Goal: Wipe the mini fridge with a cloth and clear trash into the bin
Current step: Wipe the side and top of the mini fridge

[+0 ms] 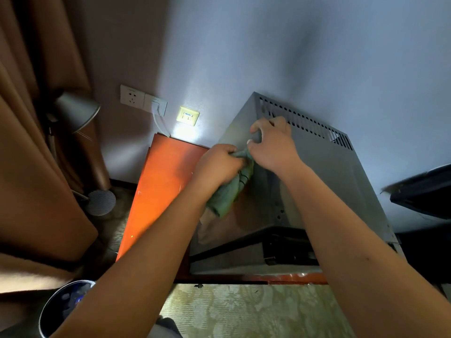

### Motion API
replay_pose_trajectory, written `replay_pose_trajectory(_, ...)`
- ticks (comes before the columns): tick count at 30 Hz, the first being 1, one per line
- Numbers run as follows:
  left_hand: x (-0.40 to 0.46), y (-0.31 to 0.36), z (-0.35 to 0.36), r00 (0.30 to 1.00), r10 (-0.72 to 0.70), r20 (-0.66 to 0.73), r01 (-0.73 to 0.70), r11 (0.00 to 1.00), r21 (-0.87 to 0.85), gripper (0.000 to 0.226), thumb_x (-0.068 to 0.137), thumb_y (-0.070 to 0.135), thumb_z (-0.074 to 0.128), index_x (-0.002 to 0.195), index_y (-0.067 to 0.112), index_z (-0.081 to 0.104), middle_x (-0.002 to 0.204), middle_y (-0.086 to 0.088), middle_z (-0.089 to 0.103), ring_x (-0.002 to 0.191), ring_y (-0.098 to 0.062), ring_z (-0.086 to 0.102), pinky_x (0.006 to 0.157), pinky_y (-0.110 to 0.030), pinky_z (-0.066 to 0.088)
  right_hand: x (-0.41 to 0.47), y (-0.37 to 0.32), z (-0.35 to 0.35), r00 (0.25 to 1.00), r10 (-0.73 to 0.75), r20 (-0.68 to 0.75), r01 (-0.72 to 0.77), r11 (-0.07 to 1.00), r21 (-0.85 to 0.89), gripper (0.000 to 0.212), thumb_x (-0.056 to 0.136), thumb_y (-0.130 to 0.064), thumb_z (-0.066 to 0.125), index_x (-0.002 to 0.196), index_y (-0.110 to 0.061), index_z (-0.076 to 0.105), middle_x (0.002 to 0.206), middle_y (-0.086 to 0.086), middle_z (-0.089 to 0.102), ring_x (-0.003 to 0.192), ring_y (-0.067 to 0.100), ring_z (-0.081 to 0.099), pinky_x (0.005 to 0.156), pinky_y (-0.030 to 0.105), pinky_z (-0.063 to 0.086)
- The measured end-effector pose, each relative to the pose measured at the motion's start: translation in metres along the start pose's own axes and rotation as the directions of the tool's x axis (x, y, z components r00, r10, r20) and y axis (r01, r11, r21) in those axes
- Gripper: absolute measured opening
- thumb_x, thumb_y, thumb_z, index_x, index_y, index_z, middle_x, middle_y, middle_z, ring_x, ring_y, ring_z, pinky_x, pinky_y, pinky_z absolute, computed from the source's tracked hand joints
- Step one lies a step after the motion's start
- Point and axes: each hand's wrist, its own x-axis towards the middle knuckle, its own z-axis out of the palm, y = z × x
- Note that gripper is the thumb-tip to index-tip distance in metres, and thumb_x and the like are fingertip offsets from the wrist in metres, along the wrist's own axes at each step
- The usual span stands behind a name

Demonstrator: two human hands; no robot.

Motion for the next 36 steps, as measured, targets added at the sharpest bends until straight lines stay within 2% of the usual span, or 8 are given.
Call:
replay_pose_trajectory(3,-0.009,-0.026,0.016,0.995,-0.054,-0.088,0.056,0.998,0.030,0.019,0.092,0.044,0.066,0.099,0.028,0.071,0.097,-0.002,0.071,0.089,-0.023,0.066,0.071,-0.034,0.048,-0.018,0.007,-0.001,0.997,-0.065,0.037,0.063,0.997,0.045,0.027,0.091,-0.016,0.055,0.116,-0.026,0.059,0.138,0.001,0.036,0.134,0.024,0.031,0.107,0.027,0.029)
replay_pose_trajectory(8,-0.038,-0.059,0.019,0.972,-0.220,0.085,0.171,0.905,0.389,0.031,0.084,0.052,0.066,0.108,0.034,0.072,0.116,-0.004,0.069,0.106,-0.029,0.063,0.081,-0.033,0.049,-0.045,0.019,-0.006,0.983,-0.141,0.114,0.127,0.984,0.122,0.031,0.094,-0.009,0.051,0.117,-0.027,0.063,0.152,-0.003,0.032,0.144,0.019,0.026,0.104,0.019,0.019)
replay_pose_trajectory(12,-0.058,-0.018,0.011,0.997,-0.062,0.035,0.062,0.998,-0.009,0.011,0.074,0.045,0.072,0.072,0.034,0.070,0.076,0.003,0.068,0.088,-0.030,0.071,0.079,-0.042,0.058,-0.058,0.022,-0.013,0.987,-0.160,0.022,0.152,0.966,0.208,0.027,0.093,-0.013,0.056,0.114,-0.029,0.061,0.133,-0.008,0.045,0.129,0.015,0.043,0.098,0.020,0.029)
replay_pose_trajectory(15,-0.068,-0.005,0.018,0.997,-0.056,-0.054,0.043,0.976,-0.213,0.016,0.074,0.044,0.073,0.085,0.032,0.073,0.080,0.004,0.075,0.079,-0.023,0.074,0.079,-0.046,0.061,-0.069,0.023,-0.010,0.989,-0.109,-0.104,0.131,0.960,0.248,0.012,0.093,-0.021,0.059,0.102,-0.027,0.060,0.105,-0.010,0.051,0.094,0.005,0.054,0.081,0.024,0.043)
replay_pose_trajectory(18,-0.078,-0.033,0.032,0.988,-0.104,-0.114,0.093,0.991,-0.098,0.016,0.082,0.047,0.069,0.087,0.032,0.066,0.089,0.002,0.074,0.085,-0.025,0.071,0.077,-0.040,0.058,-0.080,0.023,0.002,0.983,-0.120,-0.139,0.147,0.967,0.206,0.007,0.095,-0.028,0.060,0.093,-0.023,0.054,0.074,-0.010,0.049,0.066,0.004,0.049,0.059,0.028,0.039)
replay_pose_trajectory(23,-0.109,-0.077,0.041,0.974,-0.224,-0.018,0.222,0.948,0.228,0.018,0.089,0.043,0.068,0.101,0.029,0.064,0.106,-0.004,0.068,0.093,-0.027,0.062,0.075,-0.033,0.047,-0.087,0.025,0.013,0.976,-0.117,-0.185,0.154,0.967,0.203,0.011,0.095,-0.027,0.061,0.089,-0.025,0.052,0.076,-0.013,0.040,0.065,0.002,0.042,0.055,0.016,0.027)
replay_pose_trajectory(30,-0.112,-0.036,0.034,0.994,-0.044,-0.095,0.039,0.998,-0.058,0.015,0.077,0.044,0.074,0.074,0.034,0.063,0.070,0.011,0.063,0.070,-0.018,0.063,0.067,-0.034,0.051,-0.086,0.025,0.017,0.968,-0.120,-0.218,0.168,0.962,0.215,0.006,0.093,-0.022,0.064,0.090,-0.022,0.059,0.078,-0.013,0.040,0.065,0.002,0.043,0.057,0.012,0.030)
replay_pose_trajectory(36,-0.124,-0.090,0.055,0.977,-0.191,-0.099,0.205,0.964,0.167,0.018,0.093,0.045,0.063,0.094,0.030,0.054,0.099,-0.005,0.068,0.089,-0.030,0.063,0.070,-0.034,0.044,-0.087,0.026,0.019,0.964,-0.130,-0.234,0.181,0.961,0.211,0.003,0.092,-0.024,0.062,0.092,-0.022,0.061,0.077,-0.013,0.041,0.066,0.002,0.043,0.062,0.024,0.030)
